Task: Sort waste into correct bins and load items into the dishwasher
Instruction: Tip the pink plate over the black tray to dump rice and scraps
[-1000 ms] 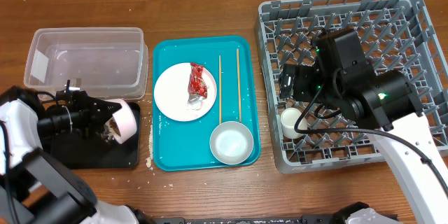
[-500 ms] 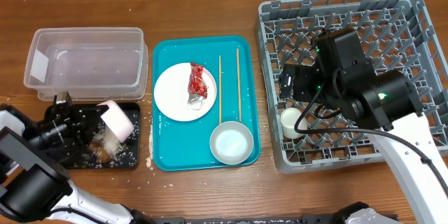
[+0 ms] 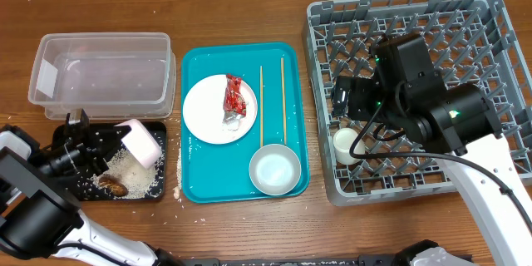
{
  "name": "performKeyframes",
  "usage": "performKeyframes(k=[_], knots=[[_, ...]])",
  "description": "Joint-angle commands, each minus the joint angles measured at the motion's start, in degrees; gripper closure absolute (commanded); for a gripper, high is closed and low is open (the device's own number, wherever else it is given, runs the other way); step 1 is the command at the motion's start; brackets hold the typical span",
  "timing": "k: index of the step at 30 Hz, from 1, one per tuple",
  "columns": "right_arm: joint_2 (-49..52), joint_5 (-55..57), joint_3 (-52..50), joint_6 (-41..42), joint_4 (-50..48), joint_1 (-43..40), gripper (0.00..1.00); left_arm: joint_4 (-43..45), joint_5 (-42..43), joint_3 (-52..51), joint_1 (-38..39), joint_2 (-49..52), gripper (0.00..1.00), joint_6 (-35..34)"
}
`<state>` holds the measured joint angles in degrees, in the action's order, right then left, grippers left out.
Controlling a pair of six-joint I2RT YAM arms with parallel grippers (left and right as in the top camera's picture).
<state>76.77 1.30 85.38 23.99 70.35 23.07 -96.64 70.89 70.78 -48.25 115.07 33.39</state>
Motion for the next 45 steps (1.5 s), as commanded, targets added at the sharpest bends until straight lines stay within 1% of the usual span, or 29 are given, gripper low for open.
performKeyframes(k=[1, 4, 5, 8, 10, 11, 12, 14, 15, 16, 17, 18, 19, 20, 22, 23, 25, 26, 27, 28, 30, 32, 34, 35, 36, 37, 38, 41, 45], knots=[[-0.46, -0.15, 0.83, 0.00, -0.15, 0.15, 0.00, -0.28, 0.48, 0.66, 1.55, -0.07, 0.96, 4.94], [-0.46, -0.15, 0.83, -0.02, -0.04, 0.15, 0.00, 0.81, 0.59, 0.70, 1.70, -0.11, 0.96, 5.60], [-0.46, -0.15, 0.85, -0.02, 0.04, 0.15, 0.00, 2.05, 0.46, 0.70, 1.70, -0.11, 0.96, 4.79], [-0.46, -0.15, 0.83, -0.02, 0.09, 0.15, 0.00, -0.31, -0.59, 0.24, 2.69, -1.18, 0.96, 0.17], [-0.46, -0.15, 0.83, -0.02, 0.09, 0.15, 0.00, 1.62, 1.07, 0.57, 3.76, -2.51, 0.96, 5.90], [-0.46, -0.15, 0.83, -0.02, 0.02, 0.15, 0.00, 2.95, 0.22, 0.76, 4.20, -2.71, 0.96, 4.13], [-0.46, -0.15, 0.83, -0.02, -0.07, 0.15, 0.00, 1.05, -0.66, 0.85, 4.61, -2.71, 0.96, 1.75], [-0.46, -0.13, 0.83, -0.04, -0.09, 0.15, 0.00, -0.33, -0.92, 0.55, 5.84, -3.34, 0.96, 1.99], [-0.46, -0.13, 0.83, -0.04, -0.04, 0.15, 0.00, -0.11, -0.83, 0.61, 6.75, -3.93, 0.96, 4.79], [-0.46, -0.13, 0.83, -0.04, 0.00, 0.15, 0.00, 0.50, -0.42, 0.79, 7.37, -4.31, 0.96, 6.67], [-0.46, -0.13, 0.83, -0.04, 0.04, 0.15, 0.00, 2.89, -0.35, 1.03, 7.82, -4.46, 0.93, 6.38], [-0.46, -0.13, 0.83, -0.04, 0.04, 0.15, 0.00, 6.23, -0.68, 1.11, 8.00, -4.46, 0.92, 0.68], [-0.46, -0.13, 0.83, -0.04, 0.04, 0.15, 0.00, 6.54, -0.76, 1.07, 8.04, -4.33, 0.96, -3.26], [-0.46, -0.13, 0.83, -0.04, 0.07, 0.15, 0.00, 5.14, -0.61, 1.07, 8.07, -4.28, 0.96, -5.29], [-0.46, -0.11, 0.83, -0.07, 0.39, 0.15, 0.00, 3.34, 2.95, 1.07, 8.15, -4.52, 0.96, 0.63], [-0.46, -0.13, 0.83, -0.07, 0.66, 0.15, 0.00, 5.55, 3.74, 1.07, 8.15, -4.50, 0.92, 0.87], [-0.46, -0.13, 0.83, -0.04, 0.72, 0.15, 0.00, 4.96, 3.06, 1.07, 8.24, -4.37, 0.96, -5.53], [-0.46, -0.13, 0.83, -0.04, 0.72, 0.15, 0.00, 3.19, 3.76, 1.09, 8.31, -4.46, 0.96, -3.74], [-0.46, -0.13, 0.83, -0.04, 0.72, 0.15, 0.00, 2.45, 5.40, 1.16, 8.31, -4.61, 0.94, 0.50], [-0.46, -0.13, 0.83, -0.04, 0.72, 0.15, 0.00, 2.82, 5.60, 1.20, 8.31, -4.61, 0.91, 2.25], [-0.46, -0.13, 0.83, -0.04, 0.70, 0.15, 0.00, 2.69, 4.57, 1.18, 8.33, -4.57, 0.92, 1.55], [-0.46, -0.13, 0.83, -0.04, 0.72, 0.15, 0.00, -0.42, 4.13, 1.20, 8.31, -4.61, 0.96, 2.95], [-0.46, -0.13, 0.83, -0.04, 0.76, 0.15, 0.00, 1.66, 4.50, 1.36, 7.74, -4.61, 0.95, 4.76], [-0.46, -0.13, 0.83, -0.04, 0.74, 0.15, 0.00, 4.31, 4.96, 1.33, 7.67, -4.55, 0.93, 2.08], [-0.46, -0.13, 0.83, -0.04, 0.72, 0.15, 0.00, 5.35, 4.76, 1.31, 7.69, -4.50, 0.96, -4.24], [-0.46, -0.13, 0.83, -0.04, 0.68, 0.15, 0.00, 3.67, 4.90, 1.33, 8.22, -4.52, 0.96, -7.06], [-0.46, -0.13, 0.83, -0.04, 0.59, 0.15, 0.00, 0.50, 5.79, 1.38, 9.01, -4.76, 0.96, -4.81], [-0.46, -0.13, 0.83, -0.04, 0.44, 0.15, 0.00, -0.31, 4.46, 1.29, 13.55, -7.85, 0.96, 0.50], [-0.46, -0.13, 0.83, -0.04, 0.68, 0.15, 0.00, 0.24, 3.28, 1.49, 20.79, -12.74, 0.96, 1.31]])
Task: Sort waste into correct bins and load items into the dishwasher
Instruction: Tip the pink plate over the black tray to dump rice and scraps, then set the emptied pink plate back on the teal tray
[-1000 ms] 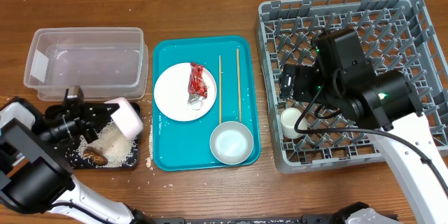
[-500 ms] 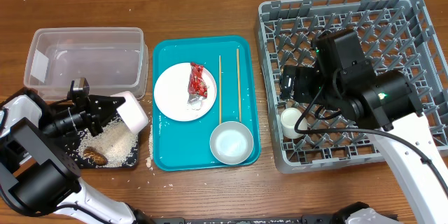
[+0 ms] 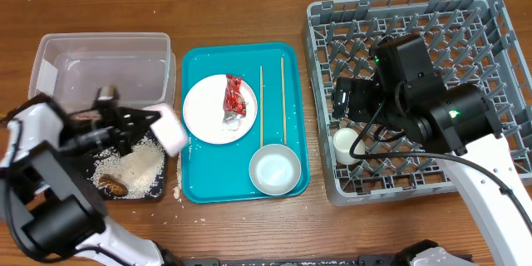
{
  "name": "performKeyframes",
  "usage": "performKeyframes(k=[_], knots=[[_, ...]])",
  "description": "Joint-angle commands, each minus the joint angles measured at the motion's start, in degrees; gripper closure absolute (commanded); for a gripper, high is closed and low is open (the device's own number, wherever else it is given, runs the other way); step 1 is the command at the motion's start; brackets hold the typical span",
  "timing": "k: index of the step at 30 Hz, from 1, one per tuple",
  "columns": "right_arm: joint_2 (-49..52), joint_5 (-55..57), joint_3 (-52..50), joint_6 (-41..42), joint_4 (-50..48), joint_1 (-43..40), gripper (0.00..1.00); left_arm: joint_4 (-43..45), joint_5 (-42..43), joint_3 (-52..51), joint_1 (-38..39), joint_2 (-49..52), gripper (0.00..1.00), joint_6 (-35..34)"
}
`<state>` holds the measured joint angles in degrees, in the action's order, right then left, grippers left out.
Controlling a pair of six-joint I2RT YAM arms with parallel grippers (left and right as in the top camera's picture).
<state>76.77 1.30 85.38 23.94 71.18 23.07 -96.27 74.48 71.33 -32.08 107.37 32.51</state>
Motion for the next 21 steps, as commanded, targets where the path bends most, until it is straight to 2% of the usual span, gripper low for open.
performKeyframes(k=[1, 3, 5, 7, 8, 10, 13, 18, 21], knots=[[-0.46, -0.13, 0.83, 0.00, -0.11, 0.15, 0.00, 0.33, -0.87, 0.96, 6.56, -6.43, 0.96, 2.08], [-0.46, -0.13, 0.83, 0.00, 0.07, 0.15, 0.00, 2.73, -3.74, 0.96, 10.38, -9.05, 0.96, -1.95], [-0.46, -0.13, 0.83, 0.00, 0.11, 0.15, 0.00, 7.67, -9.20, 0.96, 14.29, -11.82, 0.96, -11.02], [-0.46, -0.13, 0.83, 0.00, 0.11, 0.15, 0.00, 14.08, -20.59, 0.96, 18.56, -15.10, 0.96, -24.70], [-0.46, -0.13, 0.83, 0.00, 0.11, 0.15, 0.00, 16.92, -29.35, 0.96, 21.22, -17.20, 0.96, -32.61], [-0.46, -0.13, 0.83, 0.00, 0.13, 0.15, 0.00, 19.39, -42.88, 0.96, 26.03, -20.65, 0.96, -42.51], [-0.46, -0.13, 0.83, 0.00, 0.13, 0.15, 0.00, 20.28, -57.35, 0.94, 34.18, -24.50, 0.96, -52.39], [-0.46, -0.13, 0.83, 0.02, 0.07, 0.15, 0.00, 23.67, -73.13, -1.86, 48.87, -24.61, 0.95, -65.96], [-0.46, -0.13, 0.83, 0.00, 0.13, 0.15, 0.00, 28.11, -78.49, -5.97, 55.41, -23.91, 0.94, -72.15]])
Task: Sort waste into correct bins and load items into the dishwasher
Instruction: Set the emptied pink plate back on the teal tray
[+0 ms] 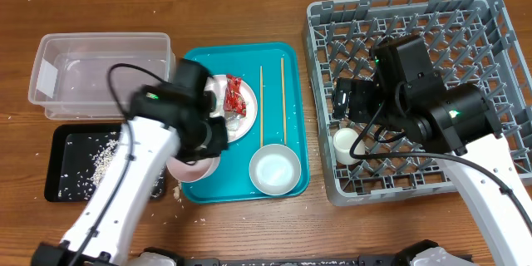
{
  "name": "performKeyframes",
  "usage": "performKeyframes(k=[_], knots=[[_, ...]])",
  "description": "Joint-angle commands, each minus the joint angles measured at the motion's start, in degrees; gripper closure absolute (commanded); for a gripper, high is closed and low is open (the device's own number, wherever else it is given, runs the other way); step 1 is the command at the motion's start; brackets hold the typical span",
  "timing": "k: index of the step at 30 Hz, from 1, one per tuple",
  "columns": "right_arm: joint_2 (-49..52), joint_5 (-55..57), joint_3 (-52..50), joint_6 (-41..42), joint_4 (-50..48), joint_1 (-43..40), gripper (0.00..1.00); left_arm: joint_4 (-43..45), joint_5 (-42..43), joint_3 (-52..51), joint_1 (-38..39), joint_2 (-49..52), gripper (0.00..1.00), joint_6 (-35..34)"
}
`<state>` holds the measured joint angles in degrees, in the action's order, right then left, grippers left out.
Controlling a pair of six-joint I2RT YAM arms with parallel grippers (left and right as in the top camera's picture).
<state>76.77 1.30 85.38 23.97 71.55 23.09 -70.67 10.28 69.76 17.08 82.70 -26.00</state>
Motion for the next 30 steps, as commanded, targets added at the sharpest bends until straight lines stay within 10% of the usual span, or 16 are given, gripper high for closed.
performKeyframes(k=[1, 8, 18, 30], knots=[[-0.46, -0.13, 0.83, -0.02, -0.24, 0.13, 0.00, 4.22, -15.19, -5.95, 8.11, 1.29, 0.92, -15.65], [-0.46, -0.11, 0.83, -0.02, -0.35, 0.13, 0.00, 10.60, -13.86, -9.01, 12.31, 5.66, 0.81, -18.12], [-0.46, -0.11, 0.83, -0.02, -0.31, 0.13, 0.00, 12.74, -12.48, 1.73, 10.75, 6.01, 0.22, -12.39], [-0.13, -0.13, 0.83, 0.00, -0.31, 0.13, 0.00, 24.59, -22.32, 4.22, 7.45, 17.03, 0.19, -0.72]])
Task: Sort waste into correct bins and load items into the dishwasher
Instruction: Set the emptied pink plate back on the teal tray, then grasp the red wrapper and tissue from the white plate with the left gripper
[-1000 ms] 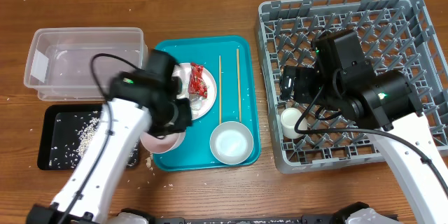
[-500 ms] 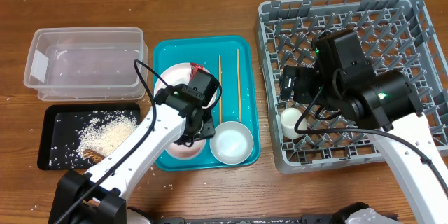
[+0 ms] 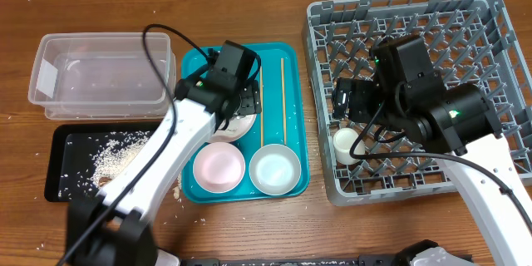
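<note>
On the teal tray [image 3: 191,66] a pink bowl [image 3: 219,166] stands upright and empty beside a pale blue bowl [image 3: 274,169]. Two chopsticks [image 3: 282,91] lie along the tray's right side. My left gripper [image 3: 247,101] hovers open over the white plate [image 3: 235,130], hiding most of the plate and the red wrapper on it. In the grey dishwasher rack [image 3: 482,41] stands a white cup [image 3: 344,145]. Just above that cup my right gripper [image 3: 349,100] is open and holds nothing.
A black tray [image 3: 62,145] strewn with rice and a brown scrap lies at the left front. Behind it stands a clear plastic container [image 3: 100,71]. Some rice grains lie on the table between the black tray and the teal tray.
My left gripper has let go of the pink bowl, which now stands on the teal tray's front left. The gripper has moved back over the white plate. The right arm is unchanged.
First my left gripper held the pink bowl tipped over the black tray, rice lying under it. Then the bowl was held at that tray's right edge, then at the teal tray's front left corner. Now it stands released there. The right arm stayed still over the rack.
</note>
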{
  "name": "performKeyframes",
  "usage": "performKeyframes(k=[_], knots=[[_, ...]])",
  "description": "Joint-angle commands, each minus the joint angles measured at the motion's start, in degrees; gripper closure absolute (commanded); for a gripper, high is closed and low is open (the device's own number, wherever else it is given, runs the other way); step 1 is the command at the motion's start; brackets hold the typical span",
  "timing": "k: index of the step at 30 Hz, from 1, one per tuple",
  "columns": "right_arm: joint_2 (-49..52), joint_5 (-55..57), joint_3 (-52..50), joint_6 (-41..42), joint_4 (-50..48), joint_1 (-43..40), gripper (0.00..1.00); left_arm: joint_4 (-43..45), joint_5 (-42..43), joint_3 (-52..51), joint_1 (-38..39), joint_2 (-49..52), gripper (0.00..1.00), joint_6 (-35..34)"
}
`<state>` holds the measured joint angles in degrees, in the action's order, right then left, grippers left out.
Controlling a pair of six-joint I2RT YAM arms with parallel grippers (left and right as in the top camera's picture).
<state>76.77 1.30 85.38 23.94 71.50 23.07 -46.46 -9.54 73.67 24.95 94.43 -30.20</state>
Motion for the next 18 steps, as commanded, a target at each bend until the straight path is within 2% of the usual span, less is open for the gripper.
performKeyframes(k=[1, 4, 6, 10, 14, 18], knots=[[-0.13, -0.13, 0.83, 0.02, -0.26, 0.15, 0.00, 0.83, -2.49, 0.31, -0.44, 6.73, 0.19, 3.50], [-0.13, -0.13, 0.83, 0.02, -0.28, 0.15, 0.00, 2.45, -1.11, 0.33, -0.59, 10.01, 0.24, 4.68], [-0.13, -0.13, 0.83, 0.02, -0.28, 0.15, 0.00, 2.56, -1.14, 0.33, -0.61, 11.17, 0.40, 4.74], [-0.13, -0.13, 0.83, 0.02, -0.24, 0.15, 0.00, 1.29, -0.90, 0.66, -0.61, 11.45, 0.93, 4.68], [-0.13, -0.11, 0.83, 0.00, -0.22, 0.15, 0.00, -5.35, -0.96, 5.40, -0.61, 9.84, 0.96, 2.34], [-0.13, -0.13, 0.83, 0.00, -0.20, 0.15, 0.00, -17.03, -1.29, 14.34, -1.68, 5.57, 0.96, 0.48]])
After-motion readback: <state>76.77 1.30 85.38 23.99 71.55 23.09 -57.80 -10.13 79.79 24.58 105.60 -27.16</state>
